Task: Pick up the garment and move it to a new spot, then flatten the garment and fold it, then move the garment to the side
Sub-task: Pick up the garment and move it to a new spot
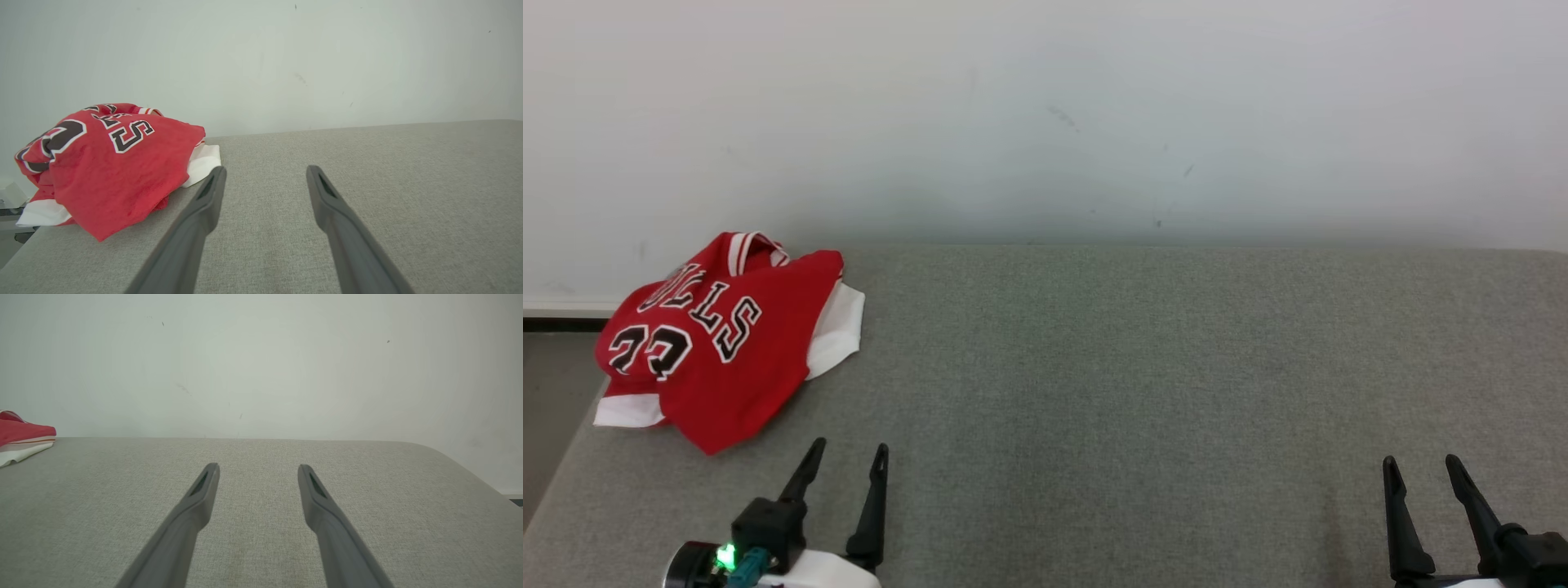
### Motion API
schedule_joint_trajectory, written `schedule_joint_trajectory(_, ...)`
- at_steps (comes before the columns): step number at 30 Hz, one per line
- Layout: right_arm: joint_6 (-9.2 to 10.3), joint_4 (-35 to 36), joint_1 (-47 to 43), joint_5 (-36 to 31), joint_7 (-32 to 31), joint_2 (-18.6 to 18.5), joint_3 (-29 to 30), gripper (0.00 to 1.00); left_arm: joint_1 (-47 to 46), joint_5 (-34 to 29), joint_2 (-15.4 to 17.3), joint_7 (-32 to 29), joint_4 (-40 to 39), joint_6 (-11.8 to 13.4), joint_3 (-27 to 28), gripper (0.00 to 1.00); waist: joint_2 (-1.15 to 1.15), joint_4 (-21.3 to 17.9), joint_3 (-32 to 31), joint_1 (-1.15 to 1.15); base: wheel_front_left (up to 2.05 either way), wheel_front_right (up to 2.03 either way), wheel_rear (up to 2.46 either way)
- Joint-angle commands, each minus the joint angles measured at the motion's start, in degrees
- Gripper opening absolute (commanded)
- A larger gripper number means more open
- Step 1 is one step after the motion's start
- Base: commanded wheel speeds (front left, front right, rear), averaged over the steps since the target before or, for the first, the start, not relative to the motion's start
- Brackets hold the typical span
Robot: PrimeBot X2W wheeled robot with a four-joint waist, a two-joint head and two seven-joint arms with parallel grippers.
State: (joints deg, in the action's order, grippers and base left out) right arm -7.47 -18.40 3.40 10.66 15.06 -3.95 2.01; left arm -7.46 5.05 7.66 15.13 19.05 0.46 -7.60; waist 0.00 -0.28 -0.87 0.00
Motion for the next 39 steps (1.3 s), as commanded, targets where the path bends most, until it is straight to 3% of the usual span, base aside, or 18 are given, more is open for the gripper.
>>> schedule_joint_trajectory(1,-0.04,-0.1,0.4,0.6,0.2,-0.5,-0.1,1.00,-0.5,-0.2,0.2,0.0,0.2,-0.2,0.0,1.00,0.00,0.0,0.0,0.00,0.00,0.00,0.00)
schedule_joint_trajectory(30,-0.04,0.0,0.3,1.4,0.2,-0.9,-0.6,1.00,-0.3,-1.7,-0.7,0.0,0.7,-1.4,1.2,1.00,0.00,0.7,-0.1,0.00,0.00,0.00,0.00)
schedule_joint_trajectory(39,-0.04,-0.1,-0.4,1.5,0.1,-0.6,-0.7,1.00,-0.8,-1.9,-0.9,0.0,1.1,-1.9,1.0,1.00,0.00,4.5,-0.4,0.00,0.00,0.00,0.00)
